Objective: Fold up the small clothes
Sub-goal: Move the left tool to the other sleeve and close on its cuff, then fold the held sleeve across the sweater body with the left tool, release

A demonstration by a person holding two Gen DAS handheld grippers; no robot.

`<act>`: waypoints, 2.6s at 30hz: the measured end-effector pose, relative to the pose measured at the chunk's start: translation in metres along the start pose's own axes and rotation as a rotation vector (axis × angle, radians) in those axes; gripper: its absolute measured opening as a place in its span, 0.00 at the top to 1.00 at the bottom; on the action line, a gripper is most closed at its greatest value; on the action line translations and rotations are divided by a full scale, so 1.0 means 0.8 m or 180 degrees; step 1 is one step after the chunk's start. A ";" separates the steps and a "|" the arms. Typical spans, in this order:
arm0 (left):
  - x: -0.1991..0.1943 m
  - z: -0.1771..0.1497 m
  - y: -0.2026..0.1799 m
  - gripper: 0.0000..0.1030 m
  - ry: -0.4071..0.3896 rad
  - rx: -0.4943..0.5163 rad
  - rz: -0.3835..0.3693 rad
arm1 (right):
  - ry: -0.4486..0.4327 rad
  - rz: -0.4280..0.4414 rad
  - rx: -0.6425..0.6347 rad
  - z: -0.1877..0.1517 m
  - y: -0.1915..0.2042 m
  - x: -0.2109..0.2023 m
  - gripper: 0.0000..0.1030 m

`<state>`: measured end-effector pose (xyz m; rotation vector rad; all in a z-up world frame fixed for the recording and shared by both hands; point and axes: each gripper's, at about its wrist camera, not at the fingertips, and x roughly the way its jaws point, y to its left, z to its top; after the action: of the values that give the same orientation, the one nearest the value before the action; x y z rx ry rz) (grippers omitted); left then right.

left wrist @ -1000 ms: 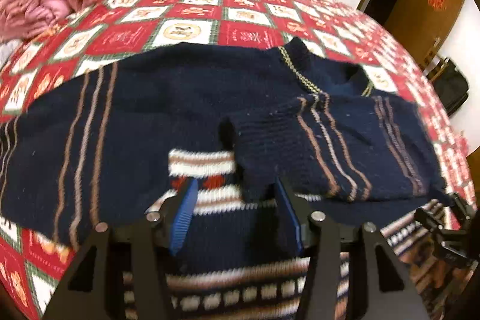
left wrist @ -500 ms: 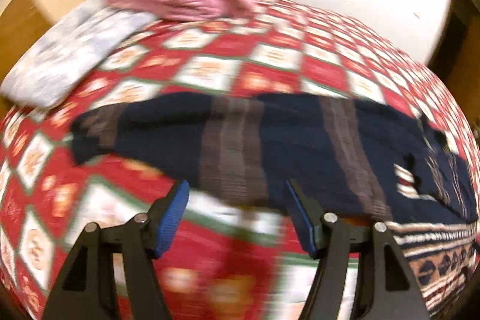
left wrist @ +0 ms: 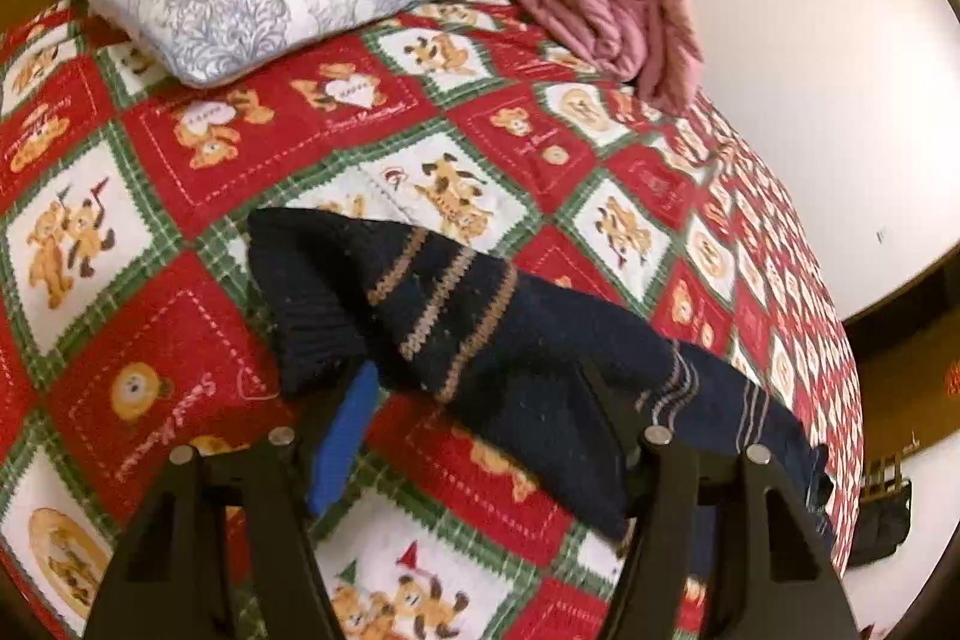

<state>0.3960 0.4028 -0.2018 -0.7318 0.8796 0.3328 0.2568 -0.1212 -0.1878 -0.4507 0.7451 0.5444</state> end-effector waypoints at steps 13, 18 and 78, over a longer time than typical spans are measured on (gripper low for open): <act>-0.052 0.001 -0.011 0.92 -0.0661 0.0130 -0.0188 | -0.0002 0.0051 0.0237 -0.004 -0.012 0.003 0.24; -0.022 -0.002 0.019 0.92 -0.0450 -0.0254 -0.0195 | -0.0018 0.0044 0.0301 -0.006 -0.014 -0.003 0.24; -0.098 -0.013 -0.083 0.95 -0.1208 0.0527 -0.0857 | -0.0105 0.0041 0.0536 -0.017 -0.017 -0.017 0.24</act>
<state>0.3787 0.3498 -0.1148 -0.5985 0.4364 0.1485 0.2500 -0.1434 -0.1839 -0.2802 0.7559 0.4956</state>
